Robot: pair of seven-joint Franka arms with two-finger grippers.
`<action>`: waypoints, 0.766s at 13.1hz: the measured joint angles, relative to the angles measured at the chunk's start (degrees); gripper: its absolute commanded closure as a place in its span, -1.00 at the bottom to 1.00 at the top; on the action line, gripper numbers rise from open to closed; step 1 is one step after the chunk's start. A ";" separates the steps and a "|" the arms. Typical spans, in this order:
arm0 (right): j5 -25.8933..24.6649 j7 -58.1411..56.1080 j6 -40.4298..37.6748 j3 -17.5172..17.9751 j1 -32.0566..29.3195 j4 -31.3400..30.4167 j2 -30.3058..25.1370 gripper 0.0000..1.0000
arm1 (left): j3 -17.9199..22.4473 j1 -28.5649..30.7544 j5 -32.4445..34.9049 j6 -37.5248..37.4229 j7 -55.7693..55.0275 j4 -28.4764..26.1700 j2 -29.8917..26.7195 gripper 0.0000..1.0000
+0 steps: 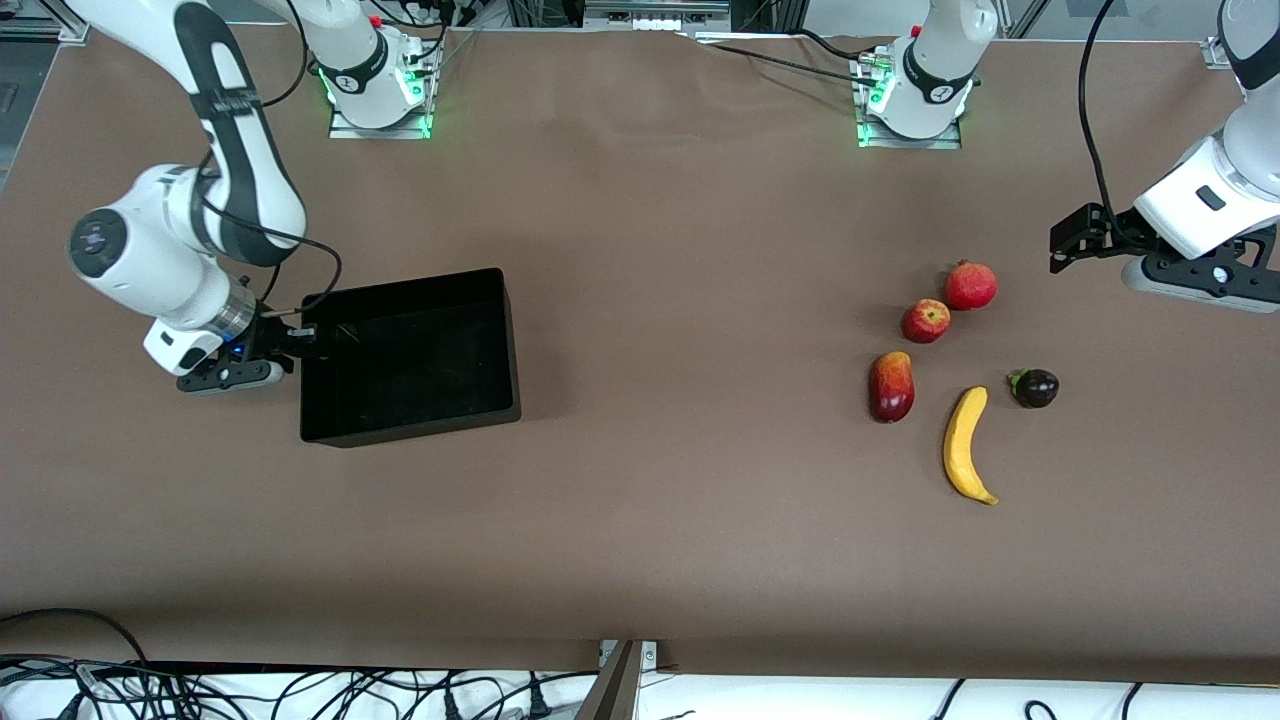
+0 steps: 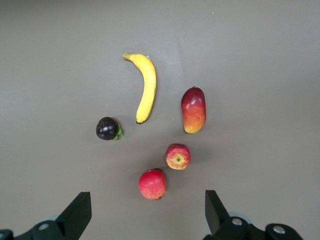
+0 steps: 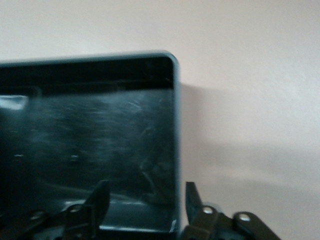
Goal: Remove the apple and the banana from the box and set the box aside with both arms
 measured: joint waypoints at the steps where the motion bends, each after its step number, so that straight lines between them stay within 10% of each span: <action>1: -2.03 1.78 -5.45 0.01 0.24 3.85 -0.64 -1.00 | -0.16 0.00 0.00 0.00 0.00 0.00 0.00 -1.00; 6: -9.62 11.78 -36.55 0.18 1.26 24.81 -6.89 -1.00 | -0.98 -0.04 0.00 -0.02 0.00 0.04 0.00 -1.00; 10: -10.88 13.48 -44.76 2.92 1.80 27.31 -13.51 -1.00 | -0.98 0.00 0.00 -0.21 0.00 0.08 0.00 -1.00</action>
